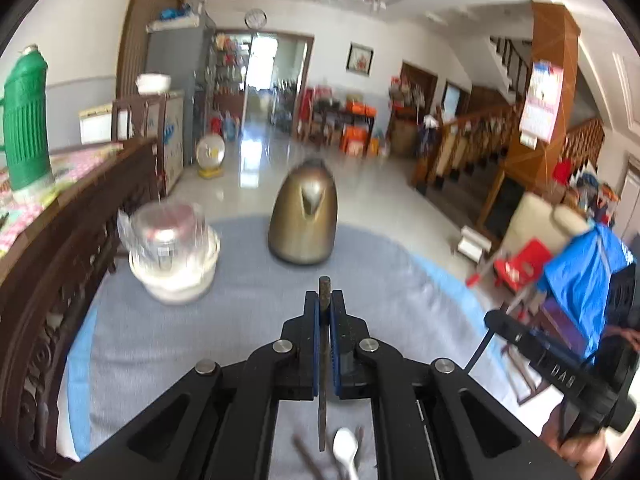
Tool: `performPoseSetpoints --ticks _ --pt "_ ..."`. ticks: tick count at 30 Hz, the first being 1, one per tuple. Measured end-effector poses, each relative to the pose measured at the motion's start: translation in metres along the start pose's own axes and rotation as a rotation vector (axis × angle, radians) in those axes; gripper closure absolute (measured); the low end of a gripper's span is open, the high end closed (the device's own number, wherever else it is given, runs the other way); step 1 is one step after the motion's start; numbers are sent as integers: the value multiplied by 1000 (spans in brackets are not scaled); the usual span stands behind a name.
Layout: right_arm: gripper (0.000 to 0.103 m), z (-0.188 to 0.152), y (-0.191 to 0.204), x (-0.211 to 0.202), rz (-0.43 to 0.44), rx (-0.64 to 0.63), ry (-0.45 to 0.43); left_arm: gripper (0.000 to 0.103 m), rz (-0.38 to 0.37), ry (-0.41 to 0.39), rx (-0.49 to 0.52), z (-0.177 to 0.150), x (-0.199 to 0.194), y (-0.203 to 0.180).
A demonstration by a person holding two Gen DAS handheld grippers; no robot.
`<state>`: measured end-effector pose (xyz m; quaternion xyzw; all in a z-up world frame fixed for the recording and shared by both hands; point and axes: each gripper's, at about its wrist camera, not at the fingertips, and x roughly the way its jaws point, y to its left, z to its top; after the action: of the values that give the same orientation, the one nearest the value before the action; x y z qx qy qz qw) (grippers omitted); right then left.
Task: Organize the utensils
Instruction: 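Carry both chopsticks over the grey holder cup and release them inside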
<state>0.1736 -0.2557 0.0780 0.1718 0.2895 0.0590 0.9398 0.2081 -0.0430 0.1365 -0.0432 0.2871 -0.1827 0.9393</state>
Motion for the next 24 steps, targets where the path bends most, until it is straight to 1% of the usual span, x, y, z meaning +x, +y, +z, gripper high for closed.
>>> performPoseSetpoints --ticks 2,5,8,10,11,12,14,16,18,20,24 --pt "96 14 6 -2 -3 -1 -37 98 -3 -33 -11 14 1 -3" --pt "96 39 15 -6 12 16 -96 98 -11 -87 -29 34 -8 -10" --pt "96 61 25 -10 9 21 -171 98 1 -155 -41 49 -11 -17" --pt "96 74 31 -12 -5 19 -225 98 12 -192 -47 49 -7 -18" --pt "96 80 36 -13 -19 12 -256 98 11 -232 -56 49 -5 -18" --pt "96 83 39 -12 -37 4 -285 98 10 -240 -66 48 1 -18" --pt "96 87 45 -8 -75 -25 -325 98 15 -222 -85 44 17 -18" --pt "96 84 51 2 -107 -56 -333 98 33 -190 -91 33 35 -16" --pt "96 79 54 18 -120 -74 -303 98 52 -149 -85 20 52 -14" --pt "96 70 53 35 -125 -92 -251 98 77 -105 -64 7 67 -13" --pt "94 55 41 53 -97 -78 -162 97 90 -52 -31 -12 74 -12"
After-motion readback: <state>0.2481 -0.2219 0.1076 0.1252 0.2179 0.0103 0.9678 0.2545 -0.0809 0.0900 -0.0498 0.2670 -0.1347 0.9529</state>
